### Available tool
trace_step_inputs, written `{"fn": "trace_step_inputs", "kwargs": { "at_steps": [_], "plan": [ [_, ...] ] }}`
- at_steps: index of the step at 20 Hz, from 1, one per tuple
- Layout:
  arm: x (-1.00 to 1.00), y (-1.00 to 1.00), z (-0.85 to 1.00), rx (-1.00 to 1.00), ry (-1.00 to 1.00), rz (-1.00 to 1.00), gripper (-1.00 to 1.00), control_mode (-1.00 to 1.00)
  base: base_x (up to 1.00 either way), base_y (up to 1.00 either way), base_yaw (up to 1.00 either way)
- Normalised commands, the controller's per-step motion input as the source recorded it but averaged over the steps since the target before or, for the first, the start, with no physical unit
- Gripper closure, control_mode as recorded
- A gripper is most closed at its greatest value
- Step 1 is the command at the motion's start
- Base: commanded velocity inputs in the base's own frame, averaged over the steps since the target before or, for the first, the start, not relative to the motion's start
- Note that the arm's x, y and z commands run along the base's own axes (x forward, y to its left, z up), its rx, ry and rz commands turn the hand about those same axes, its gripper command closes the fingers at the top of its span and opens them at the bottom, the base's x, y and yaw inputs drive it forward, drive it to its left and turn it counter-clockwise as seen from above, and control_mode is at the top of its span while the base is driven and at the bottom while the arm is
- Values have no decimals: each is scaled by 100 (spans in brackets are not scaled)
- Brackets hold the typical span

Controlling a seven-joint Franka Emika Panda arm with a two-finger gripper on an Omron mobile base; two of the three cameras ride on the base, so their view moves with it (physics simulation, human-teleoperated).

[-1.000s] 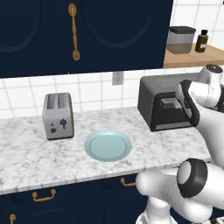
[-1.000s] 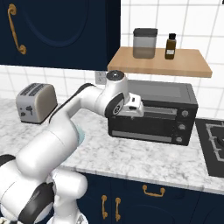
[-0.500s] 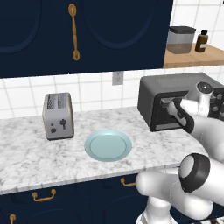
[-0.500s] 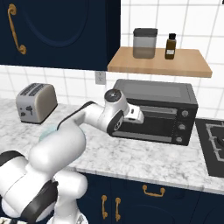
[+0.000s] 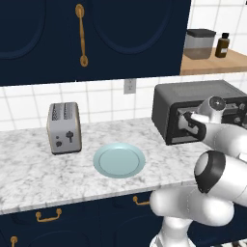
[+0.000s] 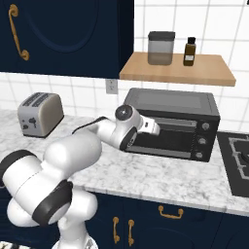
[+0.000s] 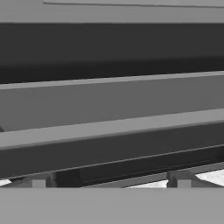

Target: Pick up the kebab skewer and baguette bread, and place them inside the toaster oven. Close the toaster oven door and start by setting the timer.

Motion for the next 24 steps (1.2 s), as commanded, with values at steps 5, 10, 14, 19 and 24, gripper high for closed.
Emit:
{"fn": "trace_step_inputs", "kwargs": {
  "at_steps": [5, 10, 14, 19, 24],
  "plan": [
    [-9, -13, 0, 0, -10, 0, -100, -100, 0, 0, 0],
    [-66, -31, 5, 0, -7, 0, -100, -100, 0, 0, 0],
    [-83, -55, 34, 0, -3, 0, -100, -100, 0, 0, 0],
    [-46, -66, 74, 0, -9, 0, -100, -100, 0, 0, 0],
    [-4, -83, 37, 0, -9, 3, -100, -100, 0, 0, 0]
  ]
}}
